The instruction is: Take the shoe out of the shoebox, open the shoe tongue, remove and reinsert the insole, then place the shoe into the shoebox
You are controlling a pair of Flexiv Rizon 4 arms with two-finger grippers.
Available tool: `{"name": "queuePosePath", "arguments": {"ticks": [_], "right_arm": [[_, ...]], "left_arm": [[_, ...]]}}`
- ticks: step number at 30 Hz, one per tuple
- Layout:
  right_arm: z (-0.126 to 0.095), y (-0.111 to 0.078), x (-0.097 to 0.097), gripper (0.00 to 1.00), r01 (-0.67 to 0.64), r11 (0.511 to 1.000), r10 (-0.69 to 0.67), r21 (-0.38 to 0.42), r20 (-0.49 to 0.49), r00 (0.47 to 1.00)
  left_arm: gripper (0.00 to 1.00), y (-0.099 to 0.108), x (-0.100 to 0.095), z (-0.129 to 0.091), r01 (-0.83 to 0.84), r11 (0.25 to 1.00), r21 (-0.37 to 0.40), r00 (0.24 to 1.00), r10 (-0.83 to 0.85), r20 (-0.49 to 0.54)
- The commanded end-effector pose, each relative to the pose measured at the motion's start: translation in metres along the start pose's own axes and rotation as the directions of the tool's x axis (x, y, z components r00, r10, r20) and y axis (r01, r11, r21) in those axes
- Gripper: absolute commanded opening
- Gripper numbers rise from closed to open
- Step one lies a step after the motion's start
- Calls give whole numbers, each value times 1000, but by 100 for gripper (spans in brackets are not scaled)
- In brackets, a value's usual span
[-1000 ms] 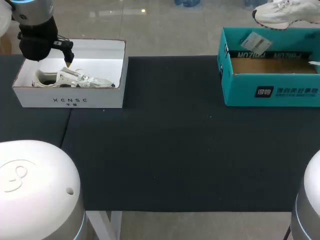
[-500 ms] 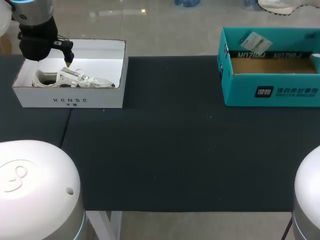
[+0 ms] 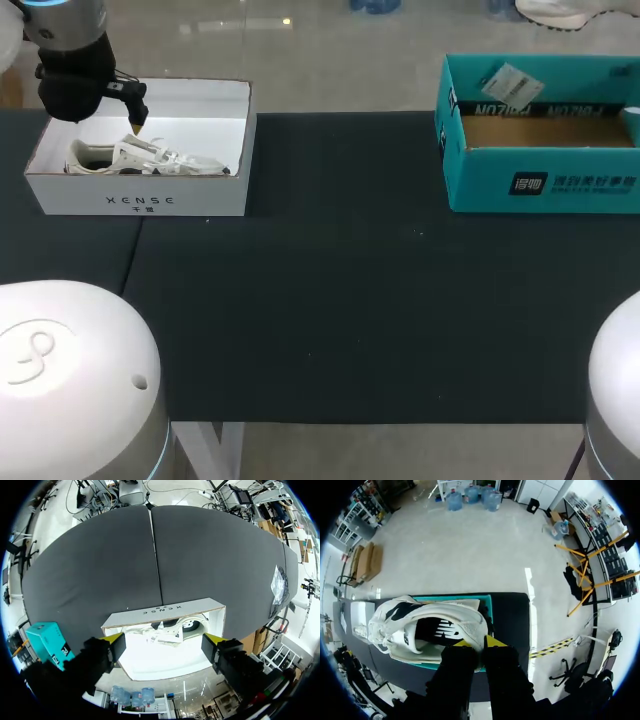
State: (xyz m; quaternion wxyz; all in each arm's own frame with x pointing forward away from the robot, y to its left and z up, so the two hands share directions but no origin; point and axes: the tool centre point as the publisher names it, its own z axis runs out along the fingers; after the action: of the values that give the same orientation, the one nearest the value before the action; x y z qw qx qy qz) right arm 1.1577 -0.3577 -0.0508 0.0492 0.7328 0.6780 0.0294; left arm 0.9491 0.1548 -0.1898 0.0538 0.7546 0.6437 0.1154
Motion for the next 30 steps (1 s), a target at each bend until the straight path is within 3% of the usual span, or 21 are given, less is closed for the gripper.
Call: {"name": "queuePosePath", "arguments": {"ticks": [1, 7, 17, 21, 30], "right_arm": [[-2, -49, 38, 0, -6, 1000, 6, -7, 24, 1000], [0, -120, 88, 0, -33, 999, 36, -37, 62, 997], [9, -221, 146, 0, -64, 990, 67, -127, 19, 998], [9, -251, 165, 0, -72, 983, 74, -168, 8, 997], [3, -297, 203, 0, -52, 966, 57, -254, 11, 998]], "left_arm": [[100, -1, 0, 0, -1, 1000, -2, 1000, 1, -2], [100, -1, 0, 0, -1, 1000, -2, 1000, 1, -2], [100, -1, 0, 0, -1, 1000, -2, 1000, 1, -2], [100, -1, 0, 0, -1, 1000, -2, 1000, 1, -2], [100, -1, 0, 0, -1, 1000, -2, 1000, 1, -2]]}}
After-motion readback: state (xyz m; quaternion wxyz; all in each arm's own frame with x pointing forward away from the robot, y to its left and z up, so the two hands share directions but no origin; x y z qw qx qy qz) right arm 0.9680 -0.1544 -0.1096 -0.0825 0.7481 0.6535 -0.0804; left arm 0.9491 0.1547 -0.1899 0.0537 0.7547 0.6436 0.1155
